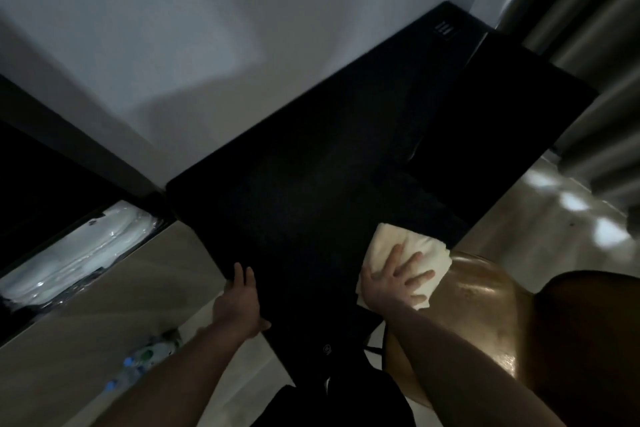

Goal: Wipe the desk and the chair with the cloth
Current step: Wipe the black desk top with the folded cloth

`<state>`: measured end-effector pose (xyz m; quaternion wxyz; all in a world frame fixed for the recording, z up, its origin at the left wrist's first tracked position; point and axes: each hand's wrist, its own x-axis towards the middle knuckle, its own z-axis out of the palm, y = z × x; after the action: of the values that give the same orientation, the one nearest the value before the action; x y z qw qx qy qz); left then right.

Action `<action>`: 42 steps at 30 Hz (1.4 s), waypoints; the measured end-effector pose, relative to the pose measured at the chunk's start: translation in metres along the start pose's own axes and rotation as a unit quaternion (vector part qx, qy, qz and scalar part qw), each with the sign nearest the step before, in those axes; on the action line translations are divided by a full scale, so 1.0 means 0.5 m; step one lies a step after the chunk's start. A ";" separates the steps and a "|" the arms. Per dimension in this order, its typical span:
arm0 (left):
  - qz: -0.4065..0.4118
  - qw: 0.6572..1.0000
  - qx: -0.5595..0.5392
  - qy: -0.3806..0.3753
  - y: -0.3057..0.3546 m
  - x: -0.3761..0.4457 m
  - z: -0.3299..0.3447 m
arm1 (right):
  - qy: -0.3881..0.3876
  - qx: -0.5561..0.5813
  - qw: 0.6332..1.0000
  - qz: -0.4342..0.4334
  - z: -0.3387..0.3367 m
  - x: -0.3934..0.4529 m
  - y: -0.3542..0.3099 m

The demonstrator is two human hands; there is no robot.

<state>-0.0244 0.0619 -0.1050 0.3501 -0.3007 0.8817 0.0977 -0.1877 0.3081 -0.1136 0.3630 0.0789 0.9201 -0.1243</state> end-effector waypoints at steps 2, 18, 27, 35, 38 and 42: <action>-0.002 1.000 -0.008 0.003 0.012 -0.020 -0.024 | -0.001 -0.005 1.000 0.001 0.029 -0.031 -0.006; 0.112 0.993 0.040 -0.002 0.160 0.023 -0.207 | -0.061 0.099 0.990 0.074 -0.011 0.000 -0.027; 0.146 0.986 0.052 -0.055 0.354 0.137 -0.369 | -0.006 0.156 0.980 0.123 -0.185 0.171 -0.011; 0.172 0.981 0.083 -0.019 0.556 0.268 -0.470 | 0.043 0.166 0.976 0.135 -0.313 0.338 0.012; 0.186 0.977 0.104 -0.021 0.623 0.323 -0.503 | 0.060 0.168 0.977 0.118 -0.383 0.404 0.032; 0.196 0.973 0.124 -0.015 0.697 0.388 -0.532 | 0.085 0.173 0.975 0.105 -0.470 0.497 0.056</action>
<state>-0.4929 0.1492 -0.0536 0.3723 -0.0748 0.9232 0.0587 -0.5137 0.4160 -0.1235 0.2751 0.2475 0.8986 -0.2359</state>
